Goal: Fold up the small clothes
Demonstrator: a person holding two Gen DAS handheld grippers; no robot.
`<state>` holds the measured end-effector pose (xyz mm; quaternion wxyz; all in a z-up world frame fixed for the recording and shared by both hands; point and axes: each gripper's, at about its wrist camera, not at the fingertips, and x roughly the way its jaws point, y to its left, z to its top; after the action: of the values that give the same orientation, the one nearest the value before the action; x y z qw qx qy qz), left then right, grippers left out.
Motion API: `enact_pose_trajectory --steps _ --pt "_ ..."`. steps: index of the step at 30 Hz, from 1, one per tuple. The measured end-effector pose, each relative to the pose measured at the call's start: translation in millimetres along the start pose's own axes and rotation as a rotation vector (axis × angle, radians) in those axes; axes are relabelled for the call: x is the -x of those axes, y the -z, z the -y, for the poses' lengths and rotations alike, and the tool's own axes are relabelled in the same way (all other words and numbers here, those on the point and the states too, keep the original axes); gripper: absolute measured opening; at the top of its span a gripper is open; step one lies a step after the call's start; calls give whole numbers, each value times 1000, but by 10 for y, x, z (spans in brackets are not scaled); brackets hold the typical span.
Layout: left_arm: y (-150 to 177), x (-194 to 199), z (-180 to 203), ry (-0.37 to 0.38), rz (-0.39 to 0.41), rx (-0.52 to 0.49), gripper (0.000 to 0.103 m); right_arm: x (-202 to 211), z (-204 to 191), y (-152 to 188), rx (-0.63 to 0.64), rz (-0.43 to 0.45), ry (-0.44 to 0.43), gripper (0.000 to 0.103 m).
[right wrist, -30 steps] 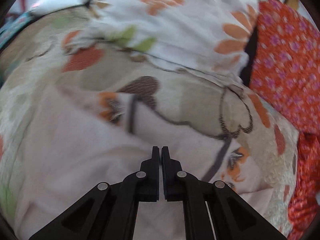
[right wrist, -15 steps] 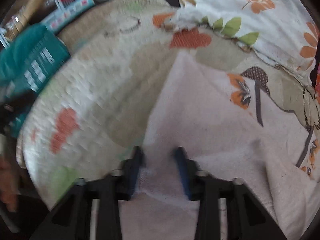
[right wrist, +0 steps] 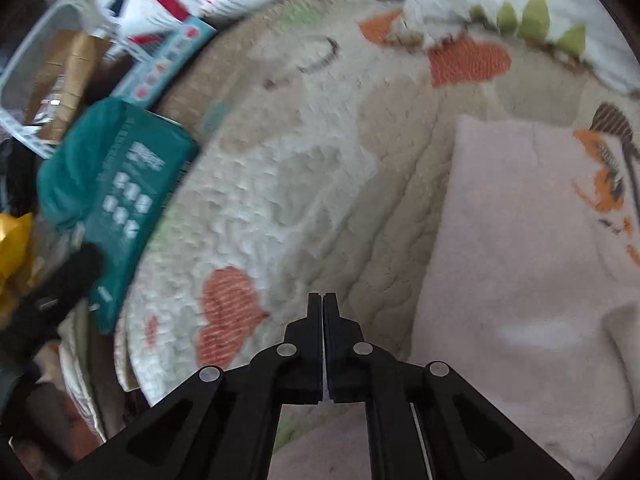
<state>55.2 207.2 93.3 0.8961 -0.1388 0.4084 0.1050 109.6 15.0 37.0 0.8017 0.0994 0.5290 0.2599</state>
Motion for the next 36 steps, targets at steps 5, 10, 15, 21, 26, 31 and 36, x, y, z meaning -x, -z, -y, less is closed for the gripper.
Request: enact_pose_trajectory --steps 5,10,15,21,26,31,36 --pt "17 17 5 29 -8 6 103 1255 446 431 72 149 227 39" --pt "127 -17 63 62 -59 23 103 1929 1088 1079 63 106 531 48" --pt "238 -76 204 70 -95 19 103 2082 1461 1619 71 73 640 50" --pt "332 -117 403 30 -91 -60 103 1919 1663 1733 52 113 673 50" --pt "347 -137 424 29 -100 -74 103 2010 1754 1652 -43 101 613 9" --pt "350 -154 420 35 -109 -69 103 2724 1455 1445 -208 127 158 9" --pt "373 -210 444 46 -136 -71 103 3230 1360 1195 -159 179 115 9"
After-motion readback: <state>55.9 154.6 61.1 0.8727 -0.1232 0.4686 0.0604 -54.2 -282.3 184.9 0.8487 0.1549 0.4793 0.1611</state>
